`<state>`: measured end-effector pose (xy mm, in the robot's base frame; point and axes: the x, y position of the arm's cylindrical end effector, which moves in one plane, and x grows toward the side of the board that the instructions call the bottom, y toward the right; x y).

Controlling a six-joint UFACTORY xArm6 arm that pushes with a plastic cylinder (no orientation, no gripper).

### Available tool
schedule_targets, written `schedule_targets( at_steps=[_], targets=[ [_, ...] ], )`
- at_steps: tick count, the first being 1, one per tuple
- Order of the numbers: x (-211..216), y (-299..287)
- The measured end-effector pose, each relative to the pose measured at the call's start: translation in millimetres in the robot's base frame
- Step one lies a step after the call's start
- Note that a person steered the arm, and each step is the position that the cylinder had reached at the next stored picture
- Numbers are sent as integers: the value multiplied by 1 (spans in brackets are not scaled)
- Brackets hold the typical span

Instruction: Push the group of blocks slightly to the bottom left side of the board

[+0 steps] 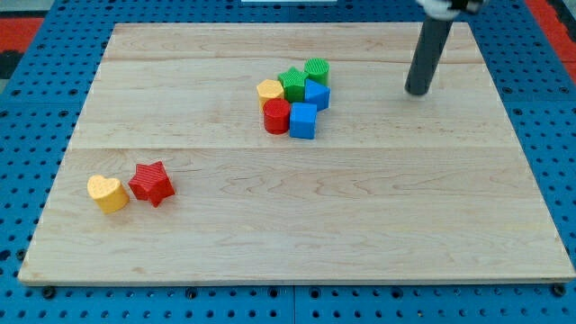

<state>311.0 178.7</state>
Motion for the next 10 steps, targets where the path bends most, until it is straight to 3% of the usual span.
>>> schedule_targets(
  at_steps=[1,2,5,6,7,8,10],
  targets=[
    [-45,-56],
    [-42,-118],
    [31,-221],
    [-7,-209],
    [-24,-148],
    [7,-148],
    [70,-253]
  ],
)
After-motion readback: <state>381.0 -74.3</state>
